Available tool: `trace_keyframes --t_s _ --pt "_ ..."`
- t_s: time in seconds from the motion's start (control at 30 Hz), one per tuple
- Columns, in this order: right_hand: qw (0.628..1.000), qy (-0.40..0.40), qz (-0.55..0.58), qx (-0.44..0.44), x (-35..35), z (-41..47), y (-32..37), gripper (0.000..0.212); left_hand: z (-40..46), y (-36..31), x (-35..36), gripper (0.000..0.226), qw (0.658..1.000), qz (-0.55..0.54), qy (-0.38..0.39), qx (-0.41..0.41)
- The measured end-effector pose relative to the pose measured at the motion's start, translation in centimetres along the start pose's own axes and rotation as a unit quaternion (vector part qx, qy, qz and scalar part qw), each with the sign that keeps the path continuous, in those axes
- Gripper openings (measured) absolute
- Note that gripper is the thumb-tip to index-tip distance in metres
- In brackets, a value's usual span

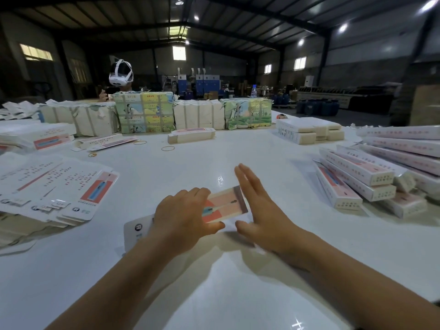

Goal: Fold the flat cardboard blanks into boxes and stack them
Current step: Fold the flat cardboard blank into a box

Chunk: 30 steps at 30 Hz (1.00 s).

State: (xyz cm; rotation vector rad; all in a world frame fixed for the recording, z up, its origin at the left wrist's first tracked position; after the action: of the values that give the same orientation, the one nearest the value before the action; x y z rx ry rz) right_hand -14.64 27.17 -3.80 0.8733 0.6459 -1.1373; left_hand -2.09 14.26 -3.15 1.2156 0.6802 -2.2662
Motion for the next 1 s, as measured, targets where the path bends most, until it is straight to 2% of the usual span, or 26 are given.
trace_keyframes --t_s 0.07,0.17,0.23,0.33,0.4,0.53,0.67,0.77,0.87,0.93,1.0 --pt "0.995 0.026 -0.083 -0.049 -0.2 -0.2 -0.2 0.091 -0.1 0.1 0.0 0.067 1.000 -0.013 0.017 0.010" --pt "0.984 0.000 -0.158 -0.086 -0.1 -0.3 -0.1 0.069 -0.2 0.4 0.2 0.069 0.999 -0.011 0.043 0.031" --pt "0.981 -0.017 -0.178 -0.078 -0.1 -0.3 -0.2 0.061 -0.1 0.5 0.0 0.069 0.999 -0.020 0.009 0.044" --pt "0.982 -0.065 -0.177 -0.015 -1.1 -0.3 -1.4 0.059 0.3 0.7 -0.8 0.064 0.995 -0.047 -0.078 0.035" --pt "0.979 -0.119 -0.152 0.061 -2.7 -0.3 -2.7 0.058 0.5 1.2 -0.9 0.060 0.994 -0.052 -0.100 0.014" --pt "0.936 -0.253 -0.152 0.192 -8.3 -0.5 -6.2 0.047 0.4 2.4 0.6 0.047 0.997 -0.057 -0.016 -0.053" --pt "0.887 -0.307 -0.247 0.240 -14.4 -1.8 -9.9 0.040 0.8 3.2 2.1 0.039 0.993 -0.062 0.043 -0.090" --pt "0.845 -0.265 -0.331 0.325 -17.4 -4.5 -12.6 0.044 1.1 3.4 3.0 0.037 0.991 -0.054 0.080 -0.096" --pt "0.803 -0.144 -0.396 0.421 -17.6 -7.4 -14.3 0.041 1.2 3.4 3.6 0.033 0.988 -0.054 0.104 -0.098" --pt "0.793 -0.100 -0.392 0.456 -17.1 -8.5 -14.5 0.043 1.2 3.4 3.7 0.031 0.987 -0.060 0.111 -0.100" --pt "0.797 -0.109 -0.380 0.456 -16.8 -8.4 -14.0 0.045 1.2 3.5 3.7 0.031 0.987 -0.062 0.111 -0.101"
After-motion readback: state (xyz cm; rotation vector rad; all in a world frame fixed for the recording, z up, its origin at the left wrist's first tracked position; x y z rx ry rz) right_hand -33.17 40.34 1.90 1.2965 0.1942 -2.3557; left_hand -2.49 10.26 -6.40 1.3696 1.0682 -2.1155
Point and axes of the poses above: each hand's wrist, its own z-axis towards the middle knuckle, its own x-axis out of the palm, y = z × x, the point moved 2 cm from there along z, towards the middle knuckle, and after that the axes turned 15 degrees about -x, right-handed, at the moved point
